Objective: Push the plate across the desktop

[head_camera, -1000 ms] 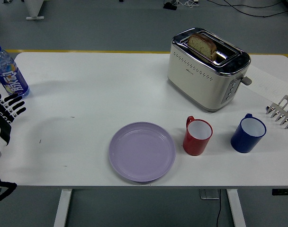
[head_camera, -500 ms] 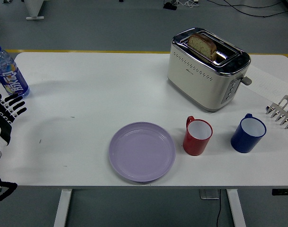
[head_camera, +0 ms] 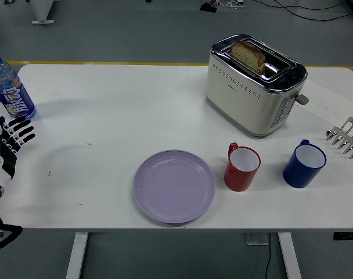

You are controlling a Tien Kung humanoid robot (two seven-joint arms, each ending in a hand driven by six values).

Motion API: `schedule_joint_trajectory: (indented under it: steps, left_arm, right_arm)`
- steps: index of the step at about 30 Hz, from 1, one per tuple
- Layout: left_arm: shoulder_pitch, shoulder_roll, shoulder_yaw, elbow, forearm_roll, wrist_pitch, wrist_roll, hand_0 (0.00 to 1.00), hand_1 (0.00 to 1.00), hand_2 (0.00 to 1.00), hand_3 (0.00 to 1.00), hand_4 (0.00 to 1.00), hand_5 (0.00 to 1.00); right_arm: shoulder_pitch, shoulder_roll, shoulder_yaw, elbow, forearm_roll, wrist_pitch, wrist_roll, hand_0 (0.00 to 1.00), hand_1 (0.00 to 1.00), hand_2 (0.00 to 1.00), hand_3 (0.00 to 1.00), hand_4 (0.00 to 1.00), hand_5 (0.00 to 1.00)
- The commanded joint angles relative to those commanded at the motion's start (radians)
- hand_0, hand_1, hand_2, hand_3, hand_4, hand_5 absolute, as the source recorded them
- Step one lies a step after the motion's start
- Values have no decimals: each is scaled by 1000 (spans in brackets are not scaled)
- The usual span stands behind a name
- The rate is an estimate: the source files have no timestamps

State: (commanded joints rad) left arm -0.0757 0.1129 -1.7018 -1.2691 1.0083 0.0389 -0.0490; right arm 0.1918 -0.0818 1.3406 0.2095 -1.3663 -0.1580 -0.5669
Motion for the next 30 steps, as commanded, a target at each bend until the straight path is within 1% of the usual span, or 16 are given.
schedule_joint_trajectory:
  steps: [16,30]
  left_arm:
    - [3,1,10,2,-1,-1,0,673,701,683,583,522,998]
    - [1,2,4,2,-3,-1,-1,672,700,683,583,524,998]
  right_arm:
    - [-8,0,6,1,-10,0,-2,567,557,695,613,345,317]
    - [-1,0,-1,-1,-1,2,1,566,557,695,613,345,317]
